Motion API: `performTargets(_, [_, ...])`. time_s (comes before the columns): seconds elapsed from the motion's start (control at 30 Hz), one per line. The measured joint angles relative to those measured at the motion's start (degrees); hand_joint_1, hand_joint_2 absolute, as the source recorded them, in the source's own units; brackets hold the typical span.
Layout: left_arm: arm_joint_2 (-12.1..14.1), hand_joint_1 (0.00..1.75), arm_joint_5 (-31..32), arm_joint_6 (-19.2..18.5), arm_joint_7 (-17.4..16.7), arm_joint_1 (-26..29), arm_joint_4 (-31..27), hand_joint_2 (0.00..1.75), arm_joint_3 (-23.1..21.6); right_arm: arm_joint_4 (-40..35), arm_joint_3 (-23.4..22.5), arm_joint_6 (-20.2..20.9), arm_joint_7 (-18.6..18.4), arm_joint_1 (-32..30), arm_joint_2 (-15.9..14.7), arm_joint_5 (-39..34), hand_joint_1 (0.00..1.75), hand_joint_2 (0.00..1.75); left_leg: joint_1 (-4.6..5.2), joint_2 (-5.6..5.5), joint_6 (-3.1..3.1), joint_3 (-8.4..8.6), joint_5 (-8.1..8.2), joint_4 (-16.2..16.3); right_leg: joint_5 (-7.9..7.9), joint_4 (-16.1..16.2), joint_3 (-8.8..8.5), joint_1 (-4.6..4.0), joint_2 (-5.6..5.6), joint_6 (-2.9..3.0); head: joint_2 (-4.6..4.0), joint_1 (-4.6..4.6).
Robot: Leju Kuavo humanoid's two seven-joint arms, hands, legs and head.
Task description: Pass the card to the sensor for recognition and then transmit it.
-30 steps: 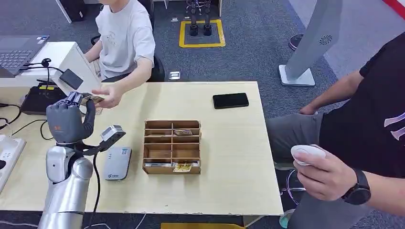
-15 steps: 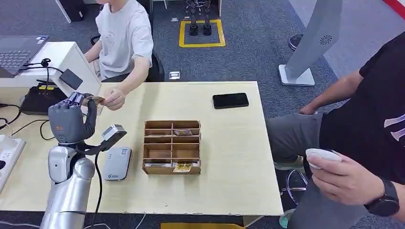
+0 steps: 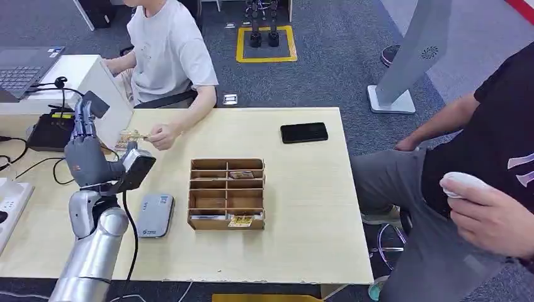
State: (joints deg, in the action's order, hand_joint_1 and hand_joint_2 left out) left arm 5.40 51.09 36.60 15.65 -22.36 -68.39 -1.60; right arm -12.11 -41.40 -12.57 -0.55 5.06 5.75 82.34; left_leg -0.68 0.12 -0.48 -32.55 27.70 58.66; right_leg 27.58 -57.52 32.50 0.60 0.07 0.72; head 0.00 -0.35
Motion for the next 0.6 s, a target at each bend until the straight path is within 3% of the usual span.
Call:
performTargets(0.07, [2.0, 0.00, -1.2, -2.7, -0.6, 0.9, -0.7, 1.75, -2.9, 0.0, 0.0, -0.2, 0.3, -0.3, 0.0, -0.2, 0.00, 1.75, 0.00, 0.05, 0.00, 0.00, 0.00, 0.0, 0.00, 0.0, 0.01, 0.00, 0.04, 0.00, 0.00, 0.02])
performTargets(0.27, [6.1, 0.00, -2.2, -6.2, -0.8, 3.3, -5.1, 1.75, -7.6, 0.0, 0.0, -0.3, 0.3, -0.7, 0.0, -0.2, 0.00, 1.75, 0.00, 0.03, 0.00, -0.03, 0.02, 0.0, 0.01, 0.0, 0.04, 0.00, 0.03, -0.01, 0.00, 0.00])
performTargets(0.43, [10.1, 0.00, -7.5, -21.1, 2.3, 7.1, -11.4, 1.75, -13.4, 0.0, -0.2, -0.5, 0.8, -1.3, -0.2, -1.5, 0.00, 1.75, 0.01, 0.04, 0.00, -0.04, 0.02, 0.0, 0.01, 0.0, 0.04, 0.00, 0.04, -0.01, 0.02, 0.02])
performTargets(0.6, [14.4, 0.00, -9.8, -26.5, 3.5, 12.9, -19.9, 1.75, -20.0, 0.0, -0.6, -0.7, 1.2, -2.1, -0.5, -1.9, 0.00, 1.75, 0.00, 0.08, 0.03, -0.05, 0.06, 0.0, 0.03, 0.0, 0.06, 0.00, 0.08, -0.02, 0.00, 0.02])
